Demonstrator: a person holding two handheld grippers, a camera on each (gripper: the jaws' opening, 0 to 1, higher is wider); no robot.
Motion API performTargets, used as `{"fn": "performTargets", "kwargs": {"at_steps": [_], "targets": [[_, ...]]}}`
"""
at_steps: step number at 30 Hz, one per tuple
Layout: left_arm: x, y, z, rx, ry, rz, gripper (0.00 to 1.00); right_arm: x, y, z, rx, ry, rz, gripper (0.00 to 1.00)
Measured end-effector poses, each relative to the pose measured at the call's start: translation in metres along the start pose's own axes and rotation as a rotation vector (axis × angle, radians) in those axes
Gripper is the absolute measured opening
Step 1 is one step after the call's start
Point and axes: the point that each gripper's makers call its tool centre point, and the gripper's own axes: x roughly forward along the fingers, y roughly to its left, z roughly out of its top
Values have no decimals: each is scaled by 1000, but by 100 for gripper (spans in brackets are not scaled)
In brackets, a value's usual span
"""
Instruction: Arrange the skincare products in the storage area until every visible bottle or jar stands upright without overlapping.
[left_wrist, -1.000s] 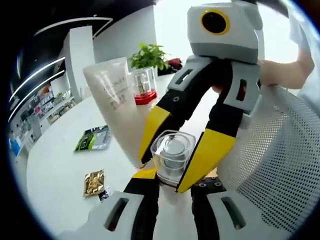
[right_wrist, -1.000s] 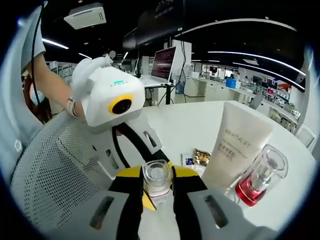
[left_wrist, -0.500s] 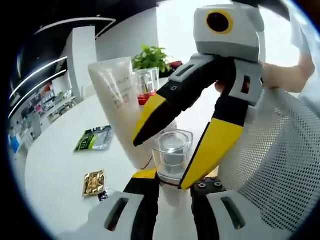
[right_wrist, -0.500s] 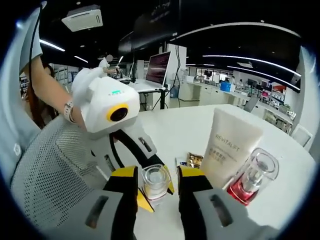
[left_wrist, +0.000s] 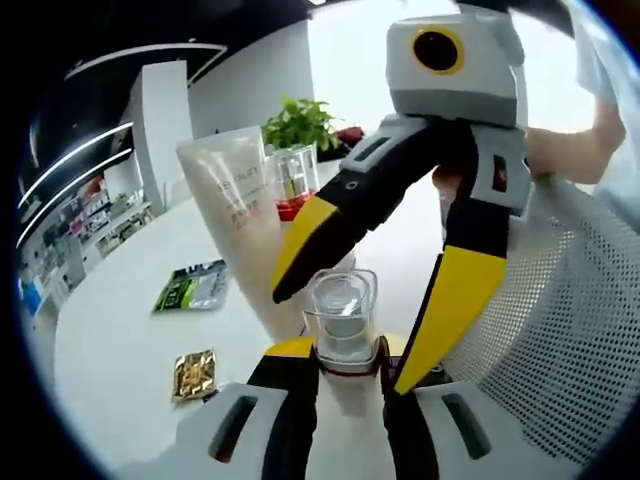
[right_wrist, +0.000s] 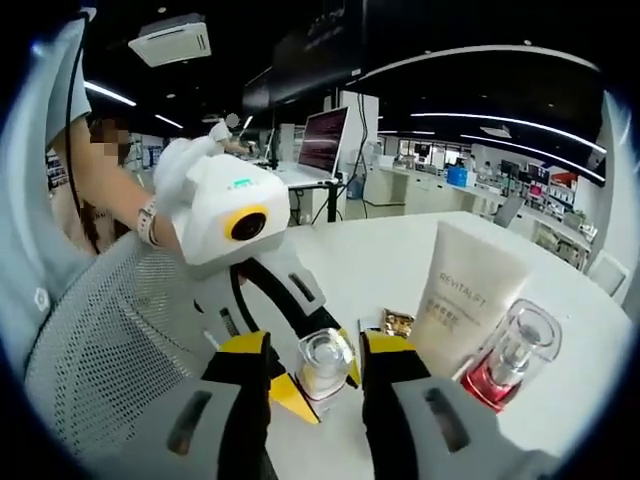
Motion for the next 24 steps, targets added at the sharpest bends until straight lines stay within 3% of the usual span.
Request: {"fn": "performTargets", "kwargs": {"at_steps": [9, 19, 24], "targets": [[0, -2, 0, 23, 4, -6, 22, -14, -5, 1, 26, -10, -44, 35], [-6, -2, 7, 37, -7, 9, 30, -46, -4, 12, 21, -46, -95, 33], [-13, 3, 3, 47, 39, 46, 35, -60, -4, 8, 25, -33, -118, 33]]}}
